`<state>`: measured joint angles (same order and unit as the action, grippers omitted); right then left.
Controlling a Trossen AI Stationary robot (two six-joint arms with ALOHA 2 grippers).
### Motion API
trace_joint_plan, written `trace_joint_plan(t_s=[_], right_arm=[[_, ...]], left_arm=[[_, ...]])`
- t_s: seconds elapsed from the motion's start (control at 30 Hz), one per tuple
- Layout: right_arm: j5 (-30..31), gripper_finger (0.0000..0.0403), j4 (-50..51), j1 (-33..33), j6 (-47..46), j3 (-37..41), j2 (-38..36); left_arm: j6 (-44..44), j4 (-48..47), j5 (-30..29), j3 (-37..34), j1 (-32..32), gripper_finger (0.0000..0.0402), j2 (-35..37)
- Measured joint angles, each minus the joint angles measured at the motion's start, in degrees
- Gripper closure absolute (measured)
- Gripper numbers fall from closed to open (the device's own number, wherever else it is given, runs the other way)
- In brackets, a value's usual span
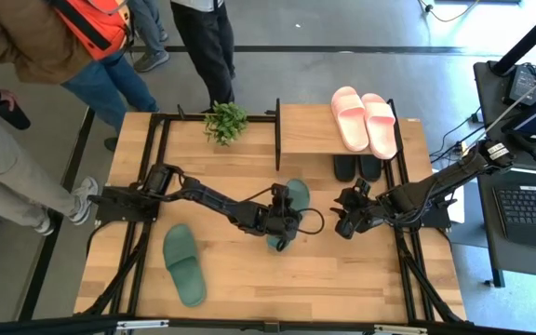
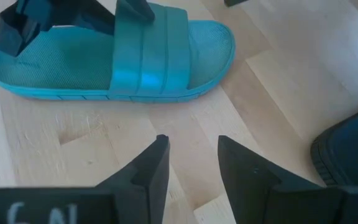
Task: Pick and place slides into the shelf
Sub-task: Put the right green slide under the shelf
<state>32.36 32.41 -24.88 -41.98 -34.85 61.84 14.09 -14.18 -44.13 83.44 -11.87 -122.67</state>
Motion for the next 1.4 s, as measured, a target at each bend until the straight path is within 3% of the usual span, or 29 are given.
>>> trace_joint_plan(t_s=[0.27,0.5,0.7,0.83,1.03,1.4], right_arm=[[0.0,0.0265,-0.2,0.0,0.0,0.0,0.0],[0.0,0.0265,-1.3,0.0,0.0,0.0,0.0],[0.0,0.0265,-2.2,0.0,0.2,0.0,0.0],[0.1,0.0265,-3.9,0.0,0.5,0.0,0.0],[0.1,0.0265,-5.8,0.0,0.6,0.0,0.0],[0.2,0.0265,-10.7,0.1,5.4,0.0,0.0]], left_arm=[[2.0,-0.5,-0.3,0.1,-1.1,0.0229,0.9],[-1.1,-7.6,0.7,0.0,-2.9,0.0217,5.3],[-5.0,-16.8,9.8,0.0,-3.7,0.0217,11.3],[-7.2,-17.6,14.3,-2.1,-3.6,0.0217,16.8],[-11.2,-17.4,14.2,-9.1,-3.6,0.0217,29.1],[-14.2,-3.6,13.5,-31.1,-6.8,0.0217,55.6]])
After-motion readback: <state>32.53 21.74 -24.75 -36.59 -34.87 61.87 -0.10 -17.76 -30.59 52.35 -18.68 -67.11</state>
